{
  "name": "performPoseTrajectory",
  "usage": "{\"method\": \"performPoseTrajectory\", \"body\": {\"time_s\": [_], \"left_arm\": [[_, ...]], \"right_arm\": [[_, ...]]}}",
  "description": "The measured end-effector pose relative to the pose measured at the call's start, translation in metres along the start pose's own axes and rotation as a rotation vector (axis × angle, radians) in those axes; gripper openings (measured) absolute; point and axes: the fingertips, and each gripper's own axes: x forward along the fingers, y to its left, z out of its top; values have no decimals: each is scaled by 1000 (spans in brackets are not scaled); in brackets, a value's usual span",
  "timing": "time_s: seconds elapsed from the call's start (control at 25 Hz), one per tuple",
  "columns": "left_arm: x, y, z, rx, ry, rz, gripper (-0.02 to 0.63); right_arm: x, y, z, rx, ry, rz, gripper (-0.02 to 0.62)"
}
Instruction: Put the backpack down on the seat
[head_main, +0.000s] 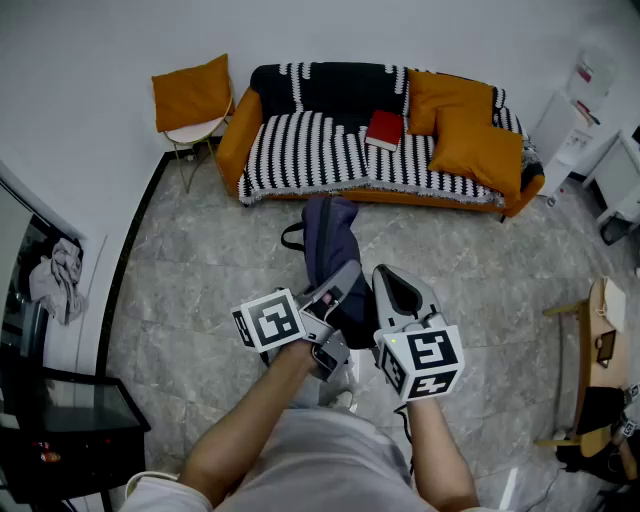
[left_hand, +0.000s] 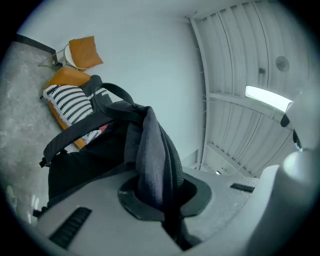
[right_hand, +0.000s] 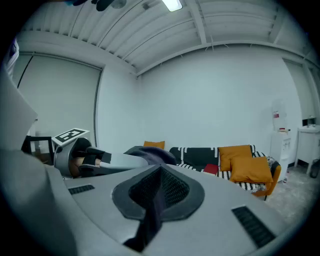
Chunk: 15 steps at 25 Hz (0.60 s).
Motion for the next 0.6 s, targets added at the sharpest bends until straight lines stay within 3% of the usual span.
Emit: {"method": "performPoseTrajectory", "body": {"time_s": [0.6], "left_arm": [[24, 29, 29, -47, 18, -13, 17]], "right_arm": [[45, -12, -2, 25, 20, -8, 2]]}}
